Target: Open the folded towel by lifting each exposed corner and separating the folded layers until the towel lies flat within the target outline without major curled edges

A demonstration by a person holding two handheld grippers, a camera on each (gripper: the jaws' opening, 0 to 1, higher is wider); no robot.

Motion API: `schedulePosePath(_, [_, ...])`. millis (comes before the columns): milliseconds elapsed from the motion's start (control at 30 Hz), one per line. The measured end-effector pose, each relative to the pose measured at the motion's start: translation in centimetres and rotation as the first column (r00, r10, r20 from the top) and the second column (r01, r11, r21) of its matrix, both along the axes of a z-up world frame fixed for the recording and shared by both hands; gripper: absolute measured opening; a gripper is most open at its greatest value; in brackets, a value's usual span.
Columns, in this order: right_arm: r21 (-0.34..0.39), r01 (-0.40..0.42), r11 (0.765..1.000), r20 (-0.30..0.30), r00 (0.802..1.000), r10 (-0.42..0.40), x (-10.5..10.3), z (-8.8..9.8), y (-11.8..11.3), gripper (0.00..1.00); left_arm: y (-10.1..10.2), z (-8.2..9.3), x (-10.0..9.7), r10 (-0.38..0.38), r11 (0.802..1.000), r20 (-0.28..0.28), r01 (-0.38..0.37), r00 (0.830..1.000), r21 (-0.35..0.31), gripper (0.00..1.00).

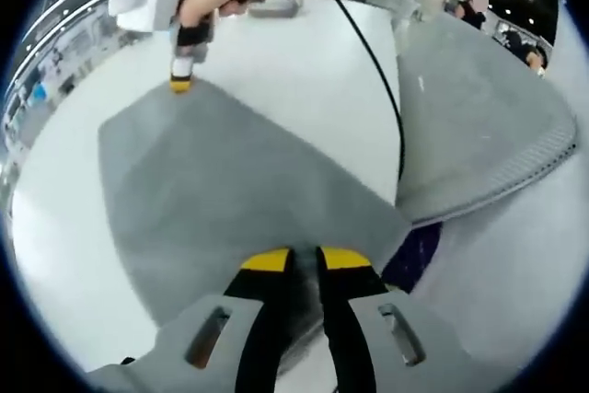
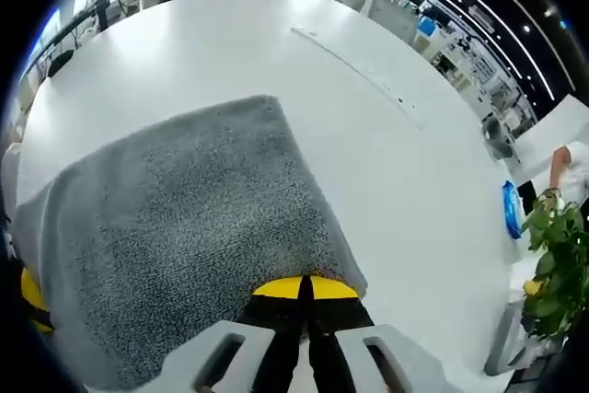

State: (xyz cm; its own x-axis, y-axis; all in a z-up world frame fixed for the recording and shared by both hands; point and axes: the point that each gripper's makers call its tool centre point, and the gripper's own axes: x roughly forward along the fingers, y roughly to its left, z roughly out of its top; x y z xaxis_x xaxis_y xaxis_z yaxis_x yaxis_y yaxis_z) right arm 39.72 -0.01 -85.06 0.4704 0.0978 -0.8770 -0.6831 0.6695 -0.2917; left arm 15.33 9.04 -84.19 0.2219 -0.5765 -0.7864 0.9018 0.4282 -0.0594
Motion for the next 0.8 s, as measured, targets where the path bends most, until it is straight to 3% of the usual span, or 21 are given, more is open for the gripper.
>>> schedulePosePath(300, [0.004, -0.019, 1.0, 0.026, 0.999, 0.019, 0.2, 0.1, 0.0, 0.0, -0.7, 0.0, -0.1, -0.066, 0.998, -0.011, 0.066, 0.998, 0.018, 0.12])
schedulePosePath(533, [0.026, -0.018, 1.0, 0.036, 0.999, 0.017, 0.7, 0.1, 0.0, 0.0, -1.3, 0.0, -0.1, -0.074, 0.997, -0.017, 0.074, 0.997, -0.004, 0.12])
schedulePosePath(800, [0.019, -0.025, 1.0, 0.066, 0.998, 0.024, 1.2, 0.1, 0.2, 0.0, -2.9, 0.0, -0.1, -0.136, 0.991, -0.05, 0.135, 0.989, -0.02, 0.12])
